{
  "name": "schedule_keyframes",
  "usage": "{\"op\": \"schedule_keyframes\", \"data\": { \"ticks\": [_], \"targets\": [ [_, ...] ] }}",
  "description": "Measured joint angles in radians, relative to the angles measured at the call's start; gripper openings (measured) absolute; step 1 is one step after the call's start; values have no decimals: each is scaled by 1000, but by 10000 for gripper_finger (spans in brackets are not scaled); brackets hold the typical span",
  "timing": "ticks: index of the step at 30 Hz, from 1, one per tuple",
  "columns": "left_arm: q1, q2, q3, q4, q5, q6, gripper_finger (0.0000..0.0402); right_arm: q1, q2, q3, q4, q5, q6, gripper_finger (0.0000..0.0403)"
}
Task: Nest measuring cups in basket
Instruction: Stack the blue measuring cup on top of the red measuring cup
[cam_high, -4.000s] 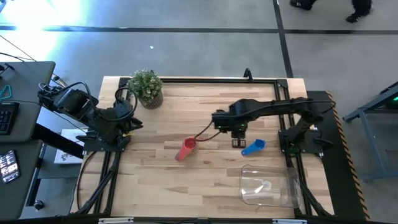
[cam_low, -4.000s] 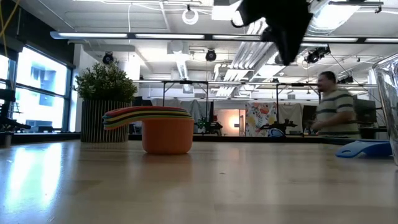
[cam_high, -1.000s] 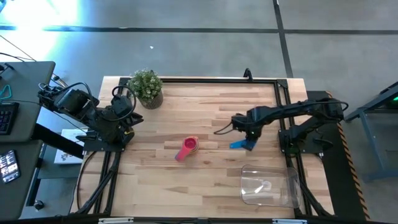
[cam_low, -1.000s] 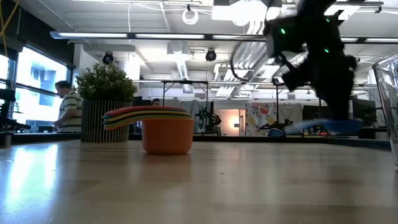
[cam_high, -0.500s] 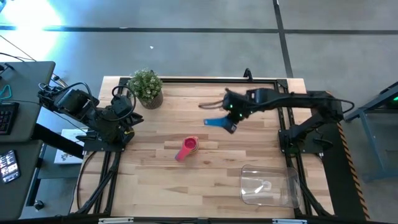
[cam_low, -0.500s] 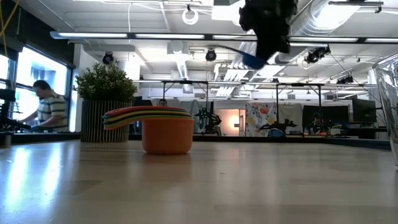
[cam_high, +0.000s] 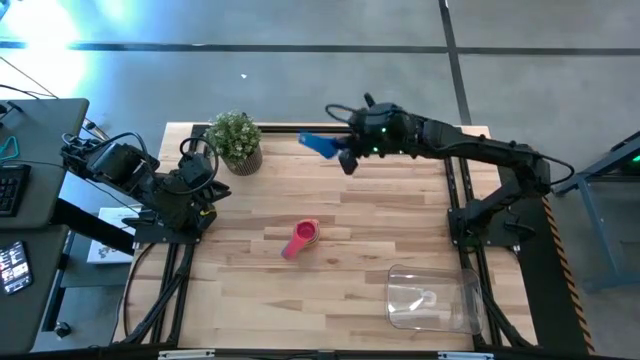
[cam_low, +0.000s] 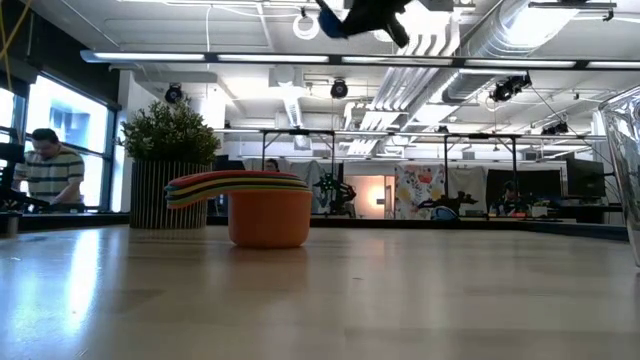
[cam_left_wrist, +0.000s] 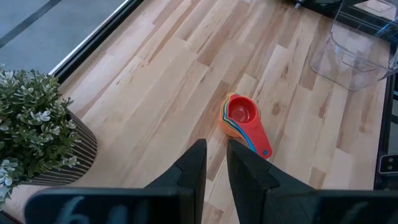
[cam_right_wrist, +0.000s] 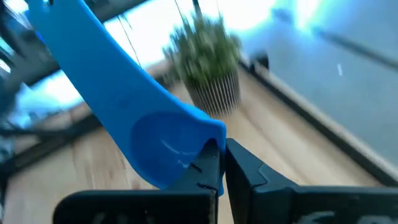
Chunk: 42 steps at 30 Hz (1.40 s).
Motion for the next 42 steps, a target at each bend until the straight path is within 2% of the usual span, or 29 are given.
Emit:
{"op": "schedule_keyframes", "data": {
  "ticks": [6, 15, 23, 33, 37, 42],
  "targets": [
    [0, 0, 0, 0, 0, 1, 52, -1, 15, 2, 214, -35, -74, 0],
    [0, 0, 0, 2, -3, 0, 52, 36, 135, 2, 192, -202, -170, 0],
    [0, 0, 0, 4, -3, -11, 52, 72, 249, 78, 30, -245, -283, 0],
    [0, 0, 0, 4, -3, -25, 52, 142, 460, 357, -237, -249, -466, 0],
    [0, 0, 0, 4, -4, -25, 52, 156, 529, 453, -332, -245, -487, 0],
    [0, 0, 0, 3, -4, -25, 52, 171, 566, 487, -368, -245, -491, 0]
  ]
}}
